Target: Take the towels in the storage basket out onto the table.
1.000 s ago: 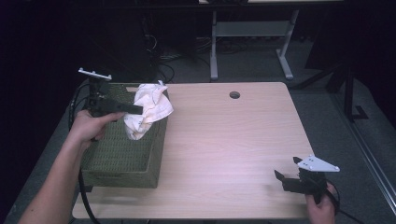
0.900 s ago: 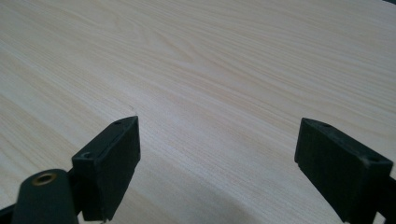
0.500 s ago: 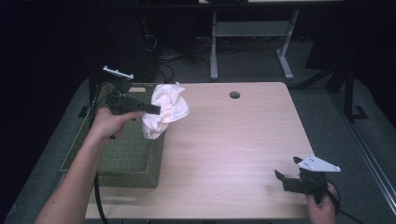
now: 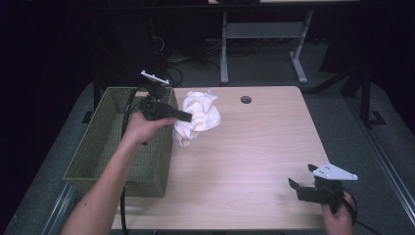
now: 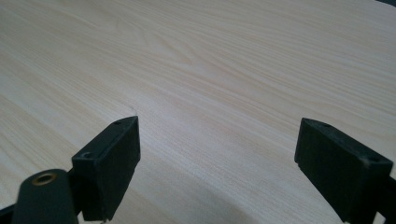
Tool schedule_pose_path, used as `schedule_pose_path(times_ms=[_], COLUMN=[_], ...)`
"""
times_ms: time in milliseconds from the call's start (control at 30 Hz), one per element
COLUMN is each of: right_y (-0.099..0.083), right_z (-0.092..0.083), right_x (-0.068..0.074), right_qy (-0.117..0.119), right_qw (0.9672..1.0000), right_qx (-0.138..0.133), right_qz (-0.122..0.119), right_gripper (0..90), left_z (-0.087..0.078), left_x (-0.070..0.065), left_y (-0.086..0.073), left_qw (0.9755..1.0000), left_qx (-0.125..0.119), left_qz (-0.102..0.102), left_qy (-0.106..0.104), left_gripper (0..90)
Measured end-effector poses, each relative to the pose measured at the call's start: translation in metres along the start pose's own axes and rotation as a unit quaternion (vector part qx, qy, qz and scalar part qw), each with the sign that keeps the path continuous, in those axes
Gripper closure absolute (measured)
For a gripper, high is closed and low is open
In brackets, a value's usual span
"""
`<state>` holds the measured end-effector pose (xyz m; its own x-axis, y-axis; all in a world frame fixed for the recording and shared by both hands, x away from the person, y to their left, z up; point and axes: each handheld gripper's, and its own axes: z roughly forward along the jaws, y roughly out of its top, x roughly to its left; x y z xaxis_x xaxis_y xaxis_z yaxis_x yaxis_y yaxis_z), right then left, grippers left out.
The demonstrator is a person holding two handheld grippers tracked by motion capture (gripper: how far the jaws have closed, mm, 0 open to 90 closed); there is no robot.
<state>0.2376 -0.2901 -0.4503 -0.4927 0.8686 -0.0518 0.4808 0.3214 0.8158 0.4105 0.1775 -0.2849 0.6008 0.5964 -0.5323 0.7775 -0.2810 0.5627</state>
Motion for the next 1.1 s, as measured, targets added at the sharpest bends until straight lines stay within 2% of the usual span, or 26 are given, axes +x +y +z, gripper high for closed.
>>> schedule_pose_path(times_ms=[133, 400, 567, 600, 700, 867, 1000, 1033, 1100], right_y=[0.000, 0.000, 0.000, 0.000, 0.000, 0.000, 0.000, 0.000, 0.000], right_z=[-0.001, -0.001, -0.001, -0.001, -0.002, -0.002, -0.002, -0.002, -0.002], right_x=[-0.001, 0.000, 0.000, -0.001, -0.001, -0.001, -0.001, -0.001, -0.001], right_qy=[0.000, 0.001, 0.001, 0.001, 0.000, 0.002, 0.001, 0.001, 0.001], right_qw=[1.0000, 1.0000, 1.0000, 1.0000, 1.0000, 1.0000, 1.0000, 1.0000, 1.0000], right_qx=[-0.002, -0.002, -0.002, -0.003, -0.004, -0.004, -0.005, -0.005, -0.005], right_qz=[0.001, 0.001, 0.003, 0.001, 0.003, 0.004, 0.004, 0.004, 0.004], right_gripper=[13.9, 13.9, 13.9, 13.9, 13.8, 13.9, 13.9, 13.9, 13.9], left_z=[0.016, 0.038, 0.060, 0.069, 0.078, 0.102, 0.114, 0.123, 0.127], left_x=[-0.006, -0.016, -0.021, -0.023, -0.025, -0.029, -0.029, -0.029, -0.030], left_y=[0.003, 0.007, 0.008, 0.008, 0.008, 0.008, 0.008, 0.006, 0.005], left_qw=[0.9999, 0.9996, 0.9993, 0.9990, 0.9986, 0.9985, 0.9986, 0.9983, 0.9980], left_qx=[0.013, 0.020, 0.030, 0.037, 0.044, 0.051, 0.052, 0.056, 0.061], left_qz=[0.010, 0.019, 0.021, 0.023, 0.027, 0.021, 0.014, 0.010, 0.013], left_qy=[-0.003, 0.001, 0.006, 0.005, 0.005, -0.001, -0.006, -0.014, -0.013], left_gripper=[73.4, 73.2, 73.0, 73.0, 73.0, 73.0, 73.0, 72.9, 72.8])
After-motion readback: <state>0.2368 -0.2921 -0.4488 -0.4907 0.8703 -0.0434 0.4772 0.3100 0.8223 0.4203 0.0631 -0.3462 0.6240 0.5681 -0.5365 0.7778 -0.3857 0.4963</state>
